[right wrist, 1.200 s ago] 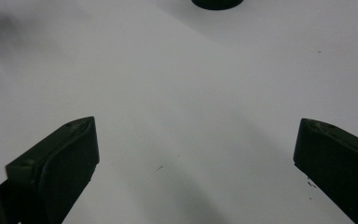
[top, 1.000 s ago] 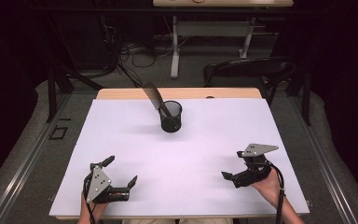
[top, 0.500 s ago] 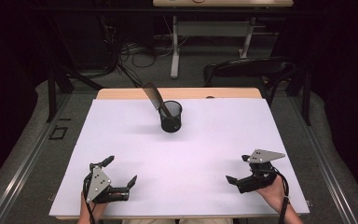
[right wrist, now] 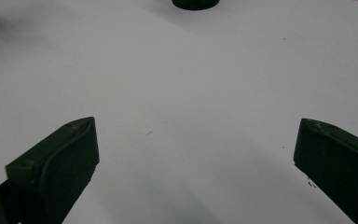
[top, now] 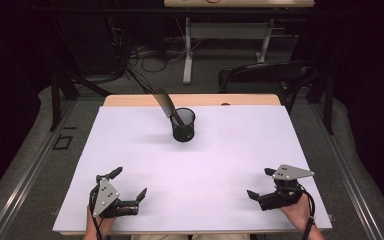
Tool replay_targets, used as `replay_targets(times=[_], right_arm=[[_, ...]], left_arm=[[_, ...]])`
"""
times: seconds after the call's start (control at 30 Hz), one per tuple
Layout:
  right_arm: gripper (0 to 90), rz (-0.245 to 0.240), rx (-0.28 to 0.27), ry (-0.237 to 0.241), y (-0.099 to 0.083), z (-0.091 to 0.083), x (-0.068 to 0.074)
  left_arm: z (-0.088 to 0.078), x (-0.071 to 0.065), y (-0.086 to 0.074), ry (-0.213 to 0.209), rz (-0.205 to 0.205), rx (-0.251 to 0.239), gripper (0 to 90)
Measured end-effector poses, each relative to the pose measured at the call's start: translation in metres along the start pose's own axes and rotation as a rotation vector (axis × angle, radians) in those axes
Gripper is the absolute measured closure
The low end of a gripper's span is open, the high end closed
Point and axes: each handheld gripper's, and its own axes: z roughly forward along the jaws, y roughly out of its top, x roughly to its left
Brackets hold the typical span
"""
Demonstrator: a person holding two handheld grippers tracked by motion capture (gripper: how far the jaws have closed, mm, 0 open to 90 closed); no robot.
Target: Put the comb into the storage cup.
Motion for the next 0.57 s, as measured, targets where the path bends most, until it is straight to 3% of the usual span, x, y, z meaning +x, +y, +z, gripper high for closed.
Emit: replay_targets(times=[0.57], right_arm=[[0.0,-0.027,-0.042,-0.035,-0.011,-0.010,0.002]], left_arm=[[0.000,0.002,0.000,0.010,-0.002,0.004,0.1]])
